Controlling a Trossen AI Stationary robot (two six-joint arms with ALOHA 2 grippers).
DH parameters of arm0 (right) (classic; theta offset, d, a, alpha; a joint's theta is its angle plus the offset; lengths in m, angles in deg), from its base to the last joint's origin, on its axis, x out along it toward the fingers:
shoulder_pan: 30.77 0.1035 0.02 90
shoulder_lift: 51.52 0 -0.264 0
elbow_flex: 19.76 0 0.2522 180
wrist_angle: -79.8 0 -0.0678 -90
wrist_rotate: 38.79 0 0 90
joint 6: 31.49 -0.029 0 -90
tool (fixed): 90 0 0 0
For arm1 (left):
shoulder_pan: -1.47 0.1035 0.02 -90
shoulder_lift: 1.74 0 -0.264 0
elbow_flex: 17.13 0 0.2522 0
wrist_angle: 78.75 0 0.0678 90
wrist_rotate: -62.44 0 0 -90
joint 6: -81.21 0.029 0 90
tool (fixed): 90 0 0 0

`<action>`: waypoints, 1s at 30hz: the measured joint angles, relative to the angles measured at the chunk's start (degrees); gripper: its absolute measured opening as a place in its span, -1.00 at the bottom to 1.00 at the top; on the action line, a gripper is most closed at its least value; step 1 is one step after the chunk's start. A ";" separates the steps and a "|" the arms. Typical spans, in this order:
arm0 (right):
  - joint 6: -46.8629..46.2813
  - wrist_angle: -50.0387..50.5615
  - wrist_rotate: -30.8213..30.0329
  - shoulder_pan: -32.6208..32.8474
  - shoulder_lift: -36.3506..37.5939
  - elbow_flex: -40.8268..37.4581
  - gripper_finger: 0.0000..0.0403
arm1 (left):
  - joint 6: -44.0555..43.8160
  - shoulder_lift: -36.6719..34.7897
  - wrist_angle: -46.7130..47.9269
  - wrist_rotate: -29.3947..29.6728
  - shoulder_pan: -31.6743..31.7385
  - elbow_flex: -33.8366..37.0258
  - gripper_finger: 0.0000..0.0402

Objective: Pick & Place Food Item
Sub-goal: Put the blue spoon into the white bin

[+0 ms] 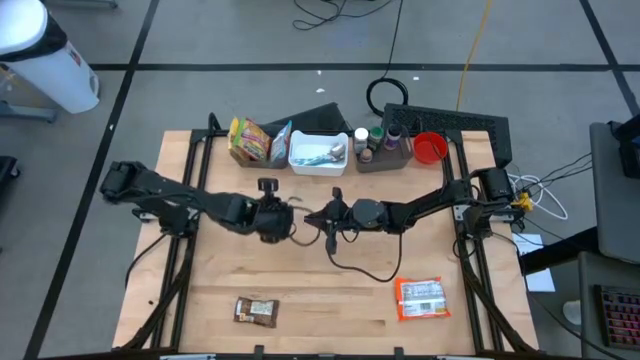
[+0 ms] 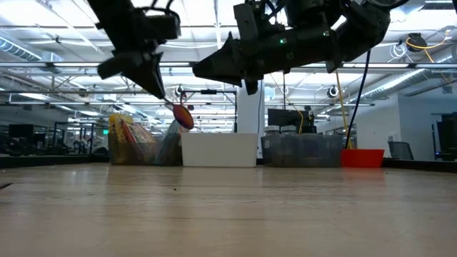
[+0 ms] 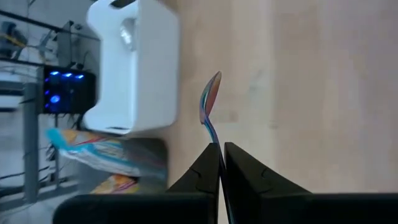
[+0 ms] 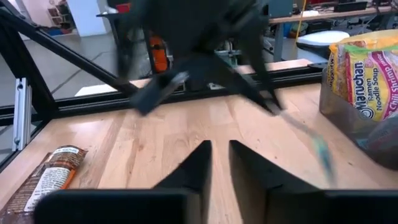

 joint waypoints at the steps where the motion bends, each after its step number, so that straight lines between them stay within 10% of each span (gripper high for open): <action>1: 0.19 0.00 0.01 0.01 0.00 -0.01 -0.77 | 1.25 0.00 -0.23 0.25 1.27 0.00 -0.91; 7: -0.49 -0.46 0.02 0.06 0.00 -3.42 -0.39 | 9.12 -0.46 -5.01 -0.31 10.97 0.00 -0.91; 12: -2.11 -9.14 -0.14 0.06 0.00 -9.83 -0.20 | 17.02 -1.53 -16.54 -11.89 20.56 0.02 -0.91; 23: -2.66 -29.66 -9.07 0.78 -2.17 -22.57 -0.16 | 17.32 1.24 -39.83 -39.08 39.79 0.00 -0.91; 30: 2.68 -35.20 -8.63 -0.15 -6.76 -19.41 -0.15 | 13.95 10.43 -44.43 -45.94 42.31 -1.49 -0.91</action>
